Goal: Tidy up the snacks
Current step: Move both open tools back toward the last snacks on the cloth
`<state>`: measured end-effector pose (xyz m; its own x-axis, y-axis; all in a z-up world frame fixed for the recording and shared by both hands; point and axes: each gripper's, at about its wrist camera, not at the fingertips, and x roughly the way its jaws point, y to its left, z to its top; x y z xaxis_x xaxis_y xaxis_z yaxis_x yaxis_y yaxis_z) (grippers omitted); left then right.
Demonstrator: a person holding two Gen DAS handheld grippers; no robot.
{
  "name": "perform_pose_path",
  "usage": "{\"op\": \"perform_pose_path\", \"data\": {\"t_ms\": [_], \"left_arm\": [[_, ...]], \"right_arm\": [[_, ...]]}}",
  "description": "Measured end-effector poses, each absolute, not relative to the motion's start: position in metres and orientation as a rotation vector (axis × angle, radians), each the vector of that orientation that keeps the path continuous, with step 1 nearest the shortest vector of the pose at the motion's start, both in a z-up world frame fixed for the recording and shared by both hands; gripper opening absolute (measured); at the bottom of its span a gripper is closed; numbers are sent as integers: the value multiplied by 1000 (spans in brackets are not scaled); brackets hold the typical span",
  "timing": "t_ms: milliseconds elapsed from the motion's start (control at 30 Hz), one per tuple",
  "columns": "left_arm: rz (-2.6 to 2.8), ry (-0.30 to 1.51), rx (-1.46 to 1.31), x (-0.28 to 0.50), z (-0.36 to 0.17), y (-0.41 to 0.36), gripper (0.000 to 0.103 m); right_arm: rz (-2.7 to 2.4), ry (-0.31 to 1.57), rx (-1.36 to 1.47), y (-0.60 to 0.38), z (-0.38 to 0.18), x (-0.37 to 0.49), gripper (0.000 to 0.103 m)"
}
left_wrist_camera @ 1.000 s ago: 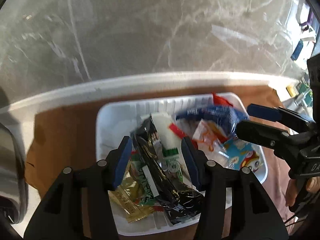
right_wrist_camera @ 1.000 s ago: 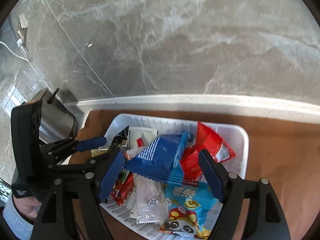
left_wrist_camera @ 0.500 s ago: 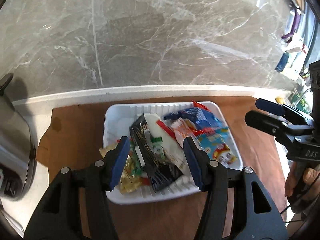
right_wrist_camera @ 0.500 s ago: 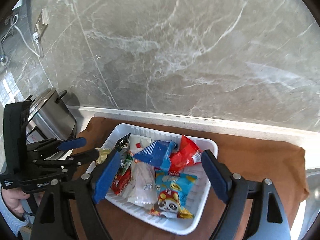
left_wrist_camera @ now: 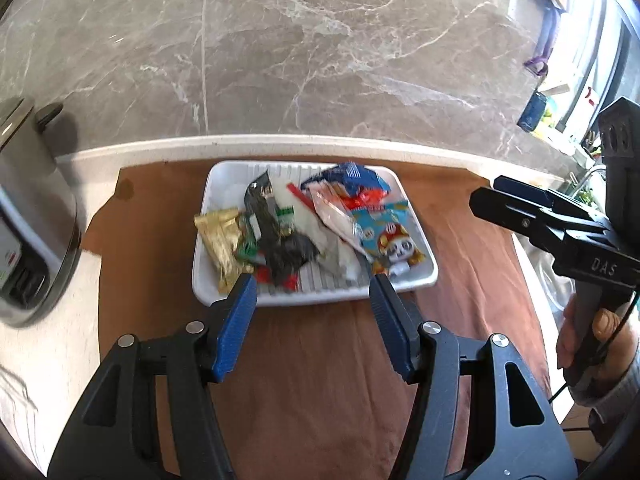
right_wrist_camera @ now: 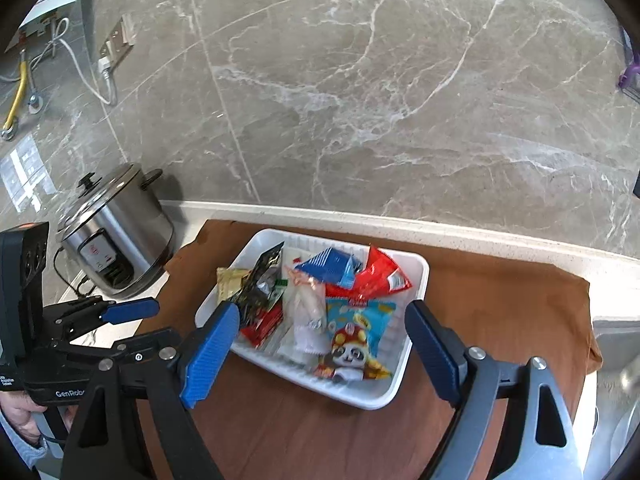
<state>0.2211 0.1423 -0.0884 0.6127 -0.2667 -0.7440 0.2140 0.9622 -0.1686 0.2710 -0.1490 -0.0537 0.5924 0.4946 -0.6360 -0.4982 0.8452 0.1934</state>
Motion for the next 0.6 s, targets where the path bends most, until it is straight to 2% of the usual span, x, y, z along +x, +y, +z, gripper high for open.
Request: {"op": "perform_pose_path", "data": {"t_ms": [600], "left_arm": [[-219,906,-106,108,-102,133,59]], "right_arm": [[691,758,-47,-156,-62,203,89]]}}
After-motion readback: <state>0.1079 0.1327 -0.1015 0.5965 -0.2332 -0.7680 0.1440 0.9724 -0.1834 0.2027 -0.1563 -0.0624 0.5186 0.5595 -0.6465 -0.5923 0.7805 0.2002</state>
